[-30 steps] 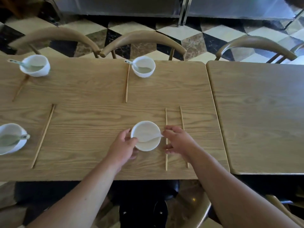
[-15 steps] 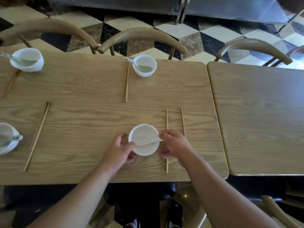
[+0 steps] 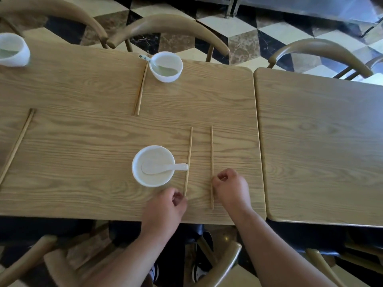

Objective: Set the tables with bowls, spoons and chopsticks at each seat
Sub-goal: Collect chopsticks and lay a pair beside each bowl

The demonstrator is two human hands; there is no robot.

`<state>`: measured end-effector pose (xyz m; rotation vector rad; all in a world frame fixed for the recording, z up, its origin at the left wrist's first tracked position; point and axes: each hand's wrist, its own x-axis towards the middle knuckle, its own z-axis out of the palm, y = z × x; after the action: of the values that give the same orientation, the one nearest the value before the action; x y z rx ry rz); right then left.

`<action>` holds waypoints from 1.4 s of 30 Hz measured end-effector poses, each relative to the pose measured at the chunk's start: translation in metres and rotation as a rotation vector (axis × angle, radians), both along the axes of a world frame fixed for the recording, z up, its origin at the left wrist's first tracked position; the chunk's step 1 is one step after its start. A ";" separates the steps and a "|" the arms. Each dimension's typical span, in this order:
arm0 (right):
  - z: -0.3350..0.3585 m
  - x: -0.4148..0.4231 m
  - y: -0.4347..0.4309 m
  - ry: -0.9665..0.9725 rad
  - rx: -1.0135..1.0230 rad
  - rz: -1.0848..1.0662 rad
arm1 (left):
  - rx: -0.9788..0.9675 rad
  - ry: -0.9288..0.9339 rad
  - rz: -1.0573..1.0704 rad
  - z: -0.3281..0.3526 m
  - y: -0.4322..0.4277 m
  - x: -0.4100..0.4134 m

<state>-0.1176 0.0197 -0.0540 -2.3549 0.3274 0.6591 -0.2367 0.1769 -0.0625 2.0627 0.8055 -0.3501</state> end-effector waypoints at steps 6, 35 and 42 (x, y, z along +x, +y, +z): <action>-0.014 0.010 -0.015 0.111 0.207 -0.130 | -0.013 -0.059 0.093 -0.010 -0.006 0.014; -0.029 0.000 0.043 0.258 0.217 0.102 | -0.070 -0.183 0.053 -0.032 0.003 0.008; -0.027 0.012 0.034 0.400 0.353 0.090 | -0.067 -0.186 0.053 -0.034 0.004 0.008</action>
<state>-0.1056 0.0533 -0.0809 -1.9033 0.2535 1.1361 -0.2292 0.1809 -0.0966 1.9741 0.7243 -0.1504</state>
